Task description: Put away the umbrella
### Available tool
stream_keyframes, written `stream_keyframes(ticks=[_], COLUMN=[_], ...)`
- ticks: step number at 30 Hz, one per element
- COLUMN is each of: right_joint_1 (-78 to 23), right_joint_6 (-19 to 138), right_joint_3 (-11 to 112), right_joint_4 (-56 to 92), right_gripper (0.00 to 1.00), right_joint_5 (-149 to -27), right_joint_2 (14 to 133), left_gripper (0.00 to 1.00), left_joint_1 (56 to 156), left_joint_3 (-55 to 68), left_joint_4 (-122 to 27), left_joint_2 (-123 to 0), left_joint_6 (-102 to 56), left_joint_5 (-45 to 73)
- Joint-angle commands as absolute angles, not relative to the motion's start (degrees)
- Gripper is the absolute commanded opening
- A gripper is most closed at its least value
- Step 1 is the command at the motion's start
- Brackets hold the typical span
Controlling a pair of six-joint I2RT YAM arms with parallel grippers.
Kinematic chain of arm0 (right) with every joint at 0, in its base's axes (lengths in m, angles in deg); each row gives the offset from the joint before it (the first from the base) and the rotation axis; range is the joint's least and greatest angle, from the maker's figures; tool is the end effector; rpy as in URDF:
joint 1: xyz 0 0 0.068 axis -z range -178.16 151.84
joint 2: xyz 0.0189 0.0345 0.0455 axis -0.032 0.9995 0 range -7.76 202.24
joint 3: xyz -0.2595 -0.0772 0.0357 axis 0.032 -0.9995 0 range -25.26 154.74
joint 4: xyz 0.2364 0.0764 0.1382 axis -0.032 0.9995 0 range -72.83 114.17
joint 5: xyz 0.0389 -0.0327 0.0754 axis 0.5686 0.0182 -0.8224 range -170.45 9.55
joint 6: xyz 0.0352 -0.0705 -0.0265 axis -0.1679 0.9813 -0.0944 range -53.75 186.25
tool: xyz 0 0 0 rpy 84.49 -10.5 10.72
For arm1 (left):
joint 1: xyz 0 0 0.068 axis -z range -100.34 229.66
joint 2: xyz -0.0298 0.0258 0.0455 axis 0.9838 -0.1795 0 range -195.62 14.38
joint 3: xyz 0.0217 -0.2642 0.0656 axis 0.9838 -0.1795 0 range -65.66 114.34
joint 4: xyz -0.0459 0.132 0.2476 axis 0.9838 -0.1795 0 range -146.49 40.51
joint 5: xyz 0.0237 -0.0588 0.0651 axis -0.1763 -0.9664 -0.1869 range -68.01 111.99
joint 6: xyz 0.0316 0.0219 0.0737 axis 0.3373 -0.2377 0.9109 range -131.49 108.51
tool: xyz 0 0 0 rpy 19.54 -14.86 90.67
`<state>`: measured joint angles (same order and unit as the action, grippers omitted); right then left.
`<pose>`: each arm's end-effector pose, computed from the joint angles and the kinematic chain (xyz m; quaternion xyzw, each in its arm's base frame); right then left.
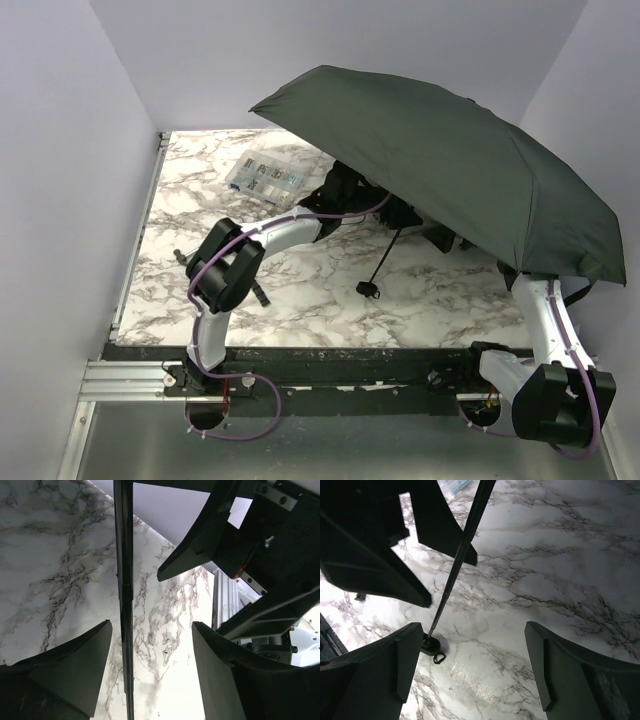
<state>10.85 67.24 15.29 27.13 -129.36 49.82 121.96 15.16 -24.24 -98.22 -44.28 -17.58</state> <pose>0.2671 0.0129 0.2598 -0.1615 0.7893 0.3101 0.5047 0.3470 -0.3781 0.2519 0.2827 0.6811 -0.5820 0.3427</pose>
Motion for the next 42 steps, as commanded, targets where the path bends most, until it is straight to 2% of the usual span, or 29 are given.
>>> stream_keyframes(ticks=[1, 4, 5, 9, 15, 21, 26, 29, 36, 42], right_joint_1=[11.07, 11.08, 11.12, 11.07, 11.11, 11.02, 8.61, 7.83, 2.46, -10.99], right_joint_6=[66.64, 66.69, 66.74, 66.93, 69.22, 72.65, 74.03, 68.14, 36.09, 35.58], right_joint_3=[16.84, 16.75, 16.75, 16.66, 16.86, 18.94, 26.01, 31.88, 36.95, 42.88], right_joint_4=[27.76, 27.72, 27.73, 27.78, 29.30, 34.13, 39.82, 37.77, 11.06, 11.99], right_gripper=[0.90, 0.90, 0.91, 0.90, 0.90, 0.90, 0.91, 0.91, 0.91, 0.89], right_joint_5=[-129.31, -129.86, -129.97, -131.15, -136.18, -144.50, -147.55, -150.48, -152.35, -142.68], right_joint_2=[50.03, 50.03, 50.07, 50.24, 50.29, 51.36, 54.15, 55.09, 57.52, 61.80], left_gripper=[0.63, 0.51, 0.45, 0.00, 0.00, 0.00, 0.00, 0.00, 0.00, 0.00], left_joint_1=[123.24, 123.43, 123.43, 123.58, 123.60, 123.67, 124.75, 126.12, 129.34, 132.96], left_joint_3=[18.77, 19.33, 19.33, 18.76, 10.13, 5.24, -0.23, -4.36, -11.10, -12.16], left_joint_4=[-26.40, -26.67, -26.40, -24.96, -13.12, -11.26, -10.55, -10.26, -10.25, -11.20], left_joint_2=[-101.41, -101.90, -101.99, -101.80, -93.16, -81.84, -74.11, -70.26, -64.93, -63.11], left_joint_6=[-43.66, -43.39, -43.47, -43.48, -44.85, -43.97, -44.80, -44.42, -48.02, -49.45], left_joint_5=[-17.22, -16.52, -16.55, -16.80, -10.17, -0.49, 6.26, 10.49, 16.67, 18.94])
